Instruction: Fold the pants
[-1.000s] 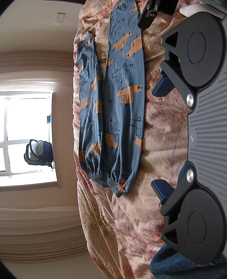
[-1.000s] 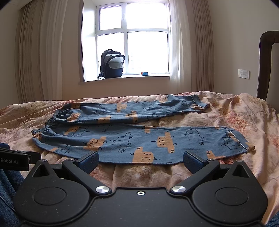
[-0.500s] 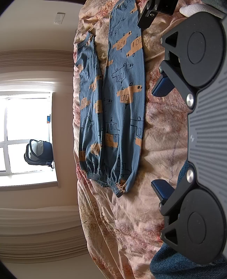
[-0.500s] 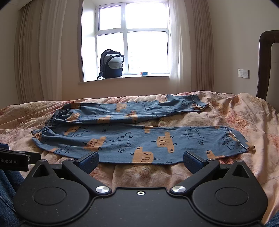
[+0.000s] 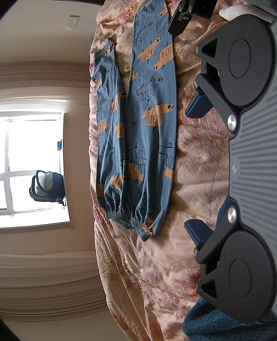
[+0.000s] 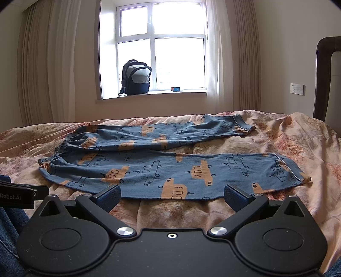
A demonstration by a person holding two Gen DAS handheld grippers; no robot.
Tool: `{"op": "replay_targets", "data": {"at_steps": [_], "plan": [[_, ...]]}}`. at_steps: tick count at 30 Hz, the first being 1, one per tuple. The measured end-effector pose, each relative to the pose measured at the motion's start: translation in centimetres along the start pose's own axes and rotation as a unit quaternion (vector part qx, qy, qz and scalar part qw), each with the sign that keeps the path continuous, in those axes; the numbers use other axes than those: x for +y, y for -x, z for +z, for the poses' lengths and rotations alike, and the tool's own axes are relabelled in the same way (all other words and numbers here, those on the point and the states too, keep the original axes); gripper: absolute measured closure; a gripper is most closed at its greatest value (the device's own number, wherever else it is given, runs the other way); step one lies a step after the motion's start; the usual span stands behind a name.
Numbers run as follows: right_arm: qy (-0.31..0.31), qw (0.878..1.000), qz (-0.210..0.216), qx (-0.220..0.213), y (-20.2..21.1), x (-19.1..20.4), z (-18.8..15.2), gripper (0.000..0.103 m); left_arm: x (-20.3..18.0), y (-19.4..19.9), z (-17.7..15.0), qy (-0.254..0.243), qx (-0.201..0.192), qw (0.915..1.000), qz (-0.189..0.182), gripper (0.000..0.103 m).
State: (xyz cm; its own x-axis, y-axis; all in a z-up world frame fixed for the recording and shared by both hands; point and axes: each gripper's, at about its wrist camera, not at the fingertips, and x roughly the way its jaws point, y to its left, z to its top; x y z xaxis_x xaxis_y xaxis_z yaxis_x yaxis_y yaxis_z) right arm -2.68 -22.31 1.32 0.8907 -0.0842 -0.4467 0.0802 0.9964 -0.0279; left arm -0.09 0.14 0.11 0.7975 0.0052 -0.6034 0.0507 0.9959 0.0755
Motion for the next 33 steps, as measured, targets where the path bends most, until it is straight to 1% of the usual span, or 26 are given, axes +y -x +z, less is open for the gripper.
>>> {"op": "replay_targets", "data": {"at_steps": [14,19,22,24,26,28,31,33], "plan": [[0.001,1.000,-0.001,0.001,0.1,0.5,0.5,0.000,0.0,0.0,0.0,0.000,0.000,1.0000,-0.001,0.000],[0.004,1.000,0.001,0.002,-0.1,-0.1,-0.3,0.000,0.5,-0.1,-0.2,0.009,0.001,0.9999,-0.007,0.000],[-0.005,1.000,0.004,0.013,-0.3,0.1,0.2,0.000,0.8,-0.1,-0.1,0.018,0.002,0.9997,-0.015,0.000],[-0.022,1.000,0.005,0.016,0.1,-0.3,0.8,0.000,1.0,0.0,0.1,0.025,0.005,0.9994,-0.024,0.000],[-0.048,0.999,0.008,0.019,0.6,-0.5,1.8,0.000,1.4,0.3,0.6,0.039,0.007,0.9984,-0.041,0.000],[-0.061,0.998,0.012,0.019,1.2,-0.4,3.0,0.000,1.9,0.7,1.3,0.055,0.001,0.9968,-0.058,0.000],[-0.058,0.998,0.019,0.024,1.7,0.2,5.4,0.000,2.8,1.4,3.1,0.070,-0.008,0.9941,-0.083,0.000],[-0.049,0.998,0.037,0.029,1.4,0.5,7.8,0.000,3.4,1.5,5.4,0.070,-0.004,0.9924,-0.101,0.000]]}}
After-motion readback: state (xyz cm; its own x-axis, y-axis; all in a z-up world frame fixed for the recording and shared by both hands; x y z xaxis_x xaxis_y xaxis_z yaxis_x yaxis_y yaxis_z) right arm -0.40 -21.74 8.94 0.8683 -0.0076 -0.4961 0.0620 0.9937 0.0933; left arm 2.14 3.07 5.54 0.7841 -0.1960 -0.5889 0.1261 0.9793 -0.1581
